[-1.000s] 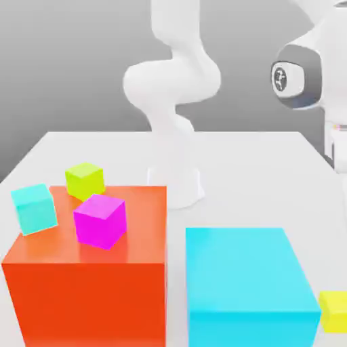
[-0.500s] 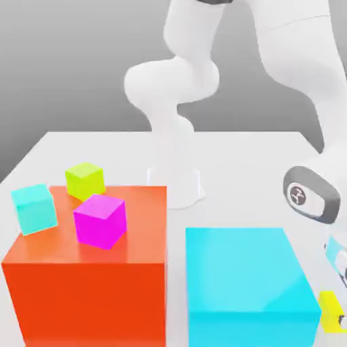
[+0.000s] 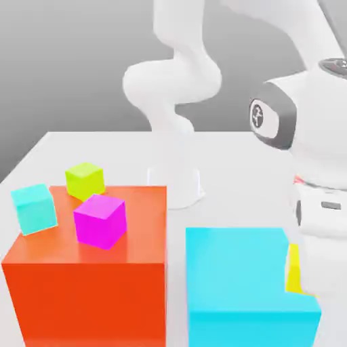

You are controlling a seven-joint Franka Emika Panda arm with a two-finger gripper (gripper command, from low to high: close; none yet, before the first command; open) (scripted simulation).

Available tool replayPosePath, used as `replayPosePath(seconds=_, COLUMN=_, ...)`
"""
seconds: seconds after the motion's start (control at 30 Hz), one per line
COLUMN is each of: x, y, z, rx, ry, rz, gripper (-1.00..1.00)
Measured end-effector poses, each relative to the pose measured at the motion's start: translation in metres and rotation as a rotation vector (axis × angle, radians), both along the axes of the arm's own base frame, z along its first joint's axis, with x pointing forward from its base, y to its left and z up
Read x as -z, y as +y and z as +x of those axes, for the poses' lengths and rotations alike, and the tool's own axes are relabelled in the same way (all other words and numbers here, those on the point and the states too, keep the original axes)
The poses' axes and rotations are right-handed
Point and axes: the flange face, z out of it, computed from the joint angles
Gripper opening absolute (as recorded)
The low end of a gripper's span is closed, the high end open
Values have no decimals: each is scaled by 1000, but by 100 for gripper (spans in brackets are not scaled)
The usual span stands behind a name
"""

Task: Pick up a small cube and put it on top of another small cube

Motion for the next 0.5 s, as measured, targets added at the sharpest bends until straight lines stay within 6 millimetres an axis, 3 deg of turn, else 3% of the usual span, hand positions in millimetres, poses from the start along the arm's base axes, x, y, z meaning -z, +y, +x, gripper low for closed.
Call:
replayPosePath(seconds=0.13, x=-57, y=-97, z=-5, rx=207, ry=1, rz=1, gripper=-100)
replayPosePath(seconds=0.3, x=-122, y=-198, z=-43, rx=439, ry=5, rz=2, gripper=-100)
replayPosePath(seconds=0.37, x=-113, y=-216, z=-52, rx=483, ry=7, rz=4, gripper=-100)
replayPosePath(seconds=0.43, x=-87, y=-221, z=-54, rx=494, ry=7, rz=5, gripper=-100)
replayPosePath(seconds=0.47, x=-75, y=-222, z=-55, rx=496, ry=7, rz=4, gripper=100)
replayPosePath(seconds=0.5, x=-75, y=-222, z=-55, rx=496, ry=7, rz=4, gripper=100)
